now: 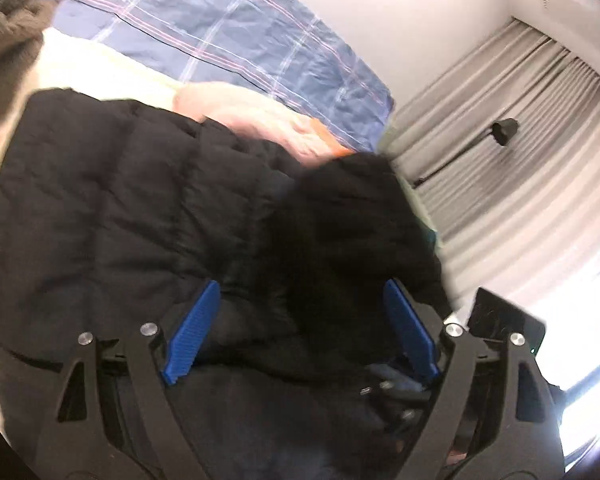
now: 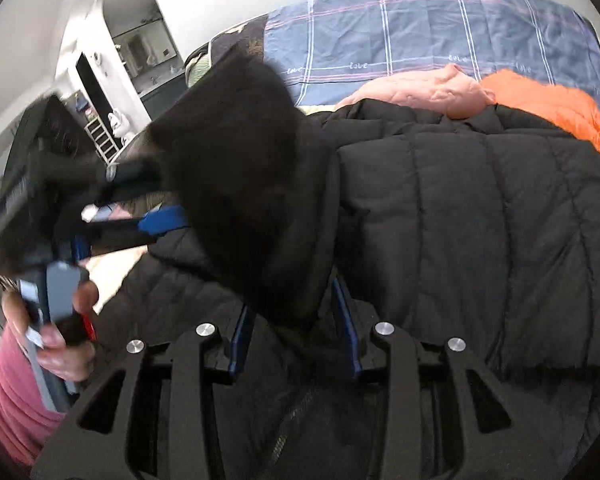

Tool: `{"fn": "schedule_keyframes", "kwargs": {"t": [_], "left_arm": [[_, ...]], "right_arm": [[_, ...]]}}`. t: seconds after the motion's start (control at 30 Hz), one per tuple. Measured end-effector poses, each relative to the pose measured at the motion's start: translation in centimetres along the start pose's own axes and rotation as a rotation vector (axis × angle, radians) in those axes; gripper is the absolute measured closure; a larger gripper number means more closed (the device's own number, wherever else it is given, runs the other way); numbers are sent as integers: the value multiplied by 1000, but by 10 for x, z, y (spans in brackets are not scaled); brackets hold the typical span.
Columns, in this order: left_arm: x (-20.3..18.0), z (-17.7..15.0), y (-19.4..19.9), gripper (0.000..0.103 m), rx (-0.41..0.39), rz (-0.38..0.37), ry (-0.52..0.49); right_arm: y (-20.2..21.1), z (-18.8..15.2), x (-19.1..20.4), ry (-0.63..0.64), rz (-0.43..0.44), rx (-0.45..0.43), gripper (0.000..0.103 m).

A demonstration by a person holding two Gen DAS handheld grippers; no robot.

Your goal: Fold large clothes

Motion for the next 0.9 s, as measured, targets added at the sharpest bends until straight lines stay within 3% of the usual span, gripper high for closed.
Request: {"fn": "schedule_keyframes", "kwargs": {"t": [0.27, 0.5, 0.57, 0.6, 0.63, 0.67, 0.73, 0.9], "left_arm": [[-9, -1, 9, 11, -14, -51, 20], [-9, 0, 11, 10, -16, -51, 11], [-5, 0, 1, 13, -4, -11, -9], [-3, 0, -3, 20, 0, 6, -13], [-2, -1, -7, 55, 6, 16, -18], [0, -2, -17, 98, 39, 24, -20], [4, 0, -22, 98, 64, 62, -2], [-40, 49, 19, 98, -64, 117, -171]], "right_arm": [[-7, -14, 6, -13, 6, 15, 64], [-15, -9, 8, 16, -3, 18, 57], [-17, -9, 10, 28, -11, 18, 57], [-17, -9, 10, 30, -12, 19, 57], [-18, -9, 9, 31, -15, 20, 57], [-16, -9, 9, 33, -17, 21, 57], [-10, -7, 8, 35, -20, 17, 57], [36, 12, -4, 24, 0, -73, 57]]}}
Point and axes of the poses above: each gripper's, at about its wrist camera, not at the fingertips, and y roughly against the way its jaws point, x to its left, z to its top, the point moved 10 cm from there along -y, roughly the way its jaws point, and after that the axes turned 2 degrees about y, right-handed, at the moved point
